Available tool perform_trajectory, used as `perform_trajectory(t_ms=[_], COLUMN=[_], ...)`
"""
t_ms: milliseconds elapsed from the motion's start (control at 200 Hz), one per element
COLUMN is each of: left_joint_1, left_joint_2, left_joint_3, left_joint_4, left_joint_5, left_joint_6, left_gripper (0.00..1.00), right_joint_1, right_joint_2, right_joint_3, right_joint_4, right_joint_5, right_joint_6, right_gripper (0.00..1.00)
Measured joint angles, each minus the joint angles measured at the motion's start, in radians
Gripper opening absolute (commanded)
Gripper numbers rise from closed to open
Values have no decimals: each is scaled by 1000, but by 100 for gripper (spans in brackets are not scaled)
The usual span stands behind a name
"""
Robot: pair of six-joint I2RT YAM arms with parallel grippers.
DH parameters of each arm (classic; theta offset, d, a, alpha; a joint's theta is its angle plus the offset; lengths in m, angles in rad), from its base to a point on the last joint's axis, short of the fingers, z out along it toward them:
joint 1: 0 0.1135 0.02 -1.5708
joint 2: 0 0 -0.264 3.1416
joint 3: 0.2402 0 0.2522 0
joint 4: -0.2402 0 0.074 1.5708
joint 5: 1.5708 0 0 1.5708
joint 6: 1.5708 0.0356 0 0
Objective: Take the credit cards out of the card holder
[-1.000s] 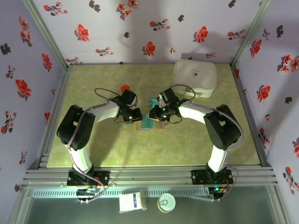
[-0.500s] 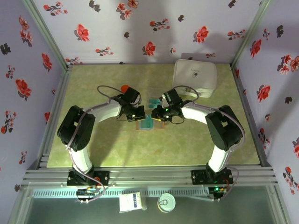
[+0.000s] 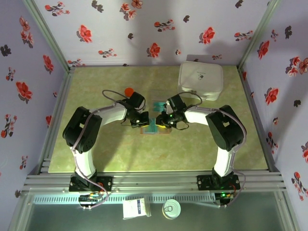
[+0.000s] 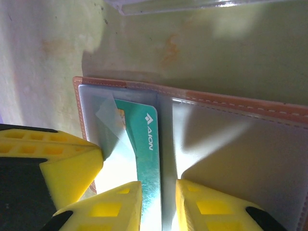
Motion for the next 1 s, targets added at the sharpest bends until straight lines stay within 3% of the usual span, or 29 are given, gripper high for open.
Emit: perform_trajectory(t_ms=[750,1000], left_joint_1=[0,0], left_joint_2=[0,0], left_joint_3=[7,7], left_joint_4=[-16,-20], left_joint_5=[-8,-16], left_joint_6=[0,0], left_gripper=[0,0], right_joint_1=[-5,-26], right_joint_2=[8,-68], right_joint_3=[-28,-53], right_joint_4=[104,69], right_joint_5=[-63,-44], right_joint_6=[37,17], right_gripper=[9,7])
